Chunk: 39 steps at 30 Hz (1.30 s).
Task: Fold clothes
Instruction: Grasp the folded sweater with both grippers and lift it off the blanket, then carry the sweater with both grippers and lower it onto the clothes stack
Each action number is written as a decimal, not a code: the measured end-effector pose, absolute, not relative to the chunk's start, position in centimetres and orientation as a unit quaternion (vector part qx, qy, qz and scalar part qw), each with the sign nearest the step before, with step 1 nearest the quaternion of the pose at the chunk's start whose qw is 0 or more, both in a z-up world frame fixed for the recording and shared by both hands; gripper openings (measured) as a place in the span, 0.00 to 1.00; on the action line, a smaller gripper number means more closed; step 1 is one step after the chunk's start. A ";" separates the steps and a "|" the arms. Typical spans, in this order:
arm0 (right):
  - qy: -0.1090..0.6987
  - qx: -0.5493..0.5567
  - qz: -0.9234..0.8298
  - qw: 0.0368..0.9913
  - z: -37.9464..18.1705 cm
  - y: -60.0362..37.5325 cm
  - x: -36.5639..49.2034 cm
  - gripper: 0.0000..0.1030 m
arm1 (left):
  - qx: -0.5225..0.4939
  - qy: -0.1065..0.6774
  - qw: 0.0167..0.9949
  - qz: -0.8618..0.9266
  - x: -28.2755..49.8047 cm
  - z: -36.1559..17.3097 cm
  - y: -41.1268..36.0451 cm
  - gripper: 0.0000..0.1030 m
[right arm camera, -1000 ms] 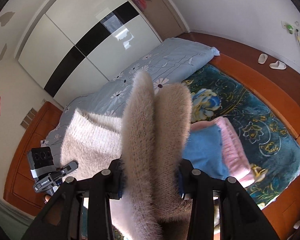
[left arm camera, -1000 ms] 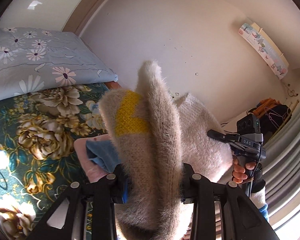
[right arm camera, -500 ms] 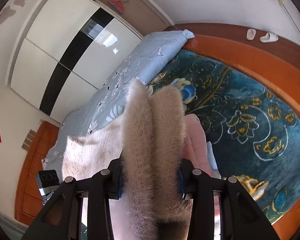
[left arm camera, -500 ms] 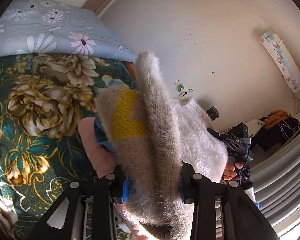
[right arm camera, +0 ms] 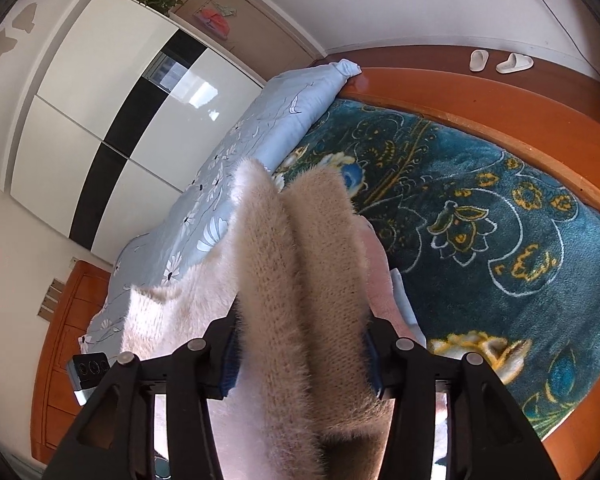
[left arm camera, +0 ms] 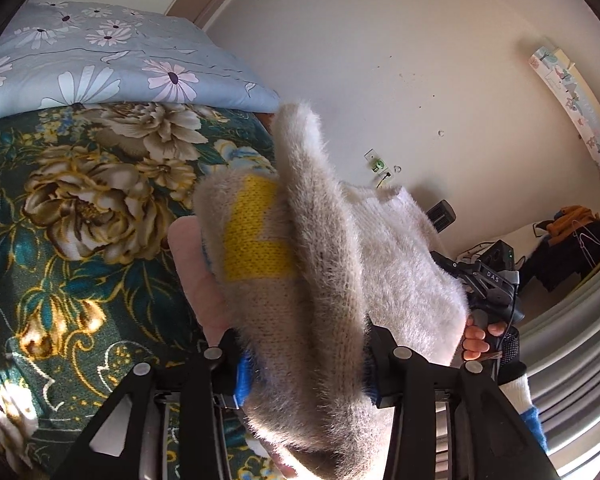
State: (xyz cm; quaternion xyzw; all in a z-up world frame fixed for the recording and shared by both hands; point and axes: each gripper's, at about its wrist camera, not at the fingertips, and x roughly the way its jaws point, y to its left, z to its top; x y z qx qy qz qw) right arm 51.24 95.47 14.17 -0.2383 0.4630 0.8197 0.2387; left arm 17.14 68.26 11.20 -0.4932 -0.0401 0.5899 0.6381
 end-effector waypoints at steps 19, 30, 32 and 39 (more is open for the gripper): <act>0.359 -0.272 0.830 0.330 19.9 90.6 52.3 0.57 | -0.424 0.002 0.623 0.658 16.0 18.2 64.1 0.56; 0.250 -0.359 0.841 0.320 17.4 87.5 47.3 0.57 | -0.413 0.108 0.658 0.621 22.7 14.9 68.6 0.56; 0.229 -0.373 0.841 0.318 16.9 87.0 46.5 0.57 | -0.420 0.109 0.664 0.609 23.1 14.2 68.9 0.56; 0.236 -0.348 0.847 0.326 17.1 86.1 47.4 0.58 | -0.405 0.132 0.661 0.618 24.4 13.6 69.7 0.57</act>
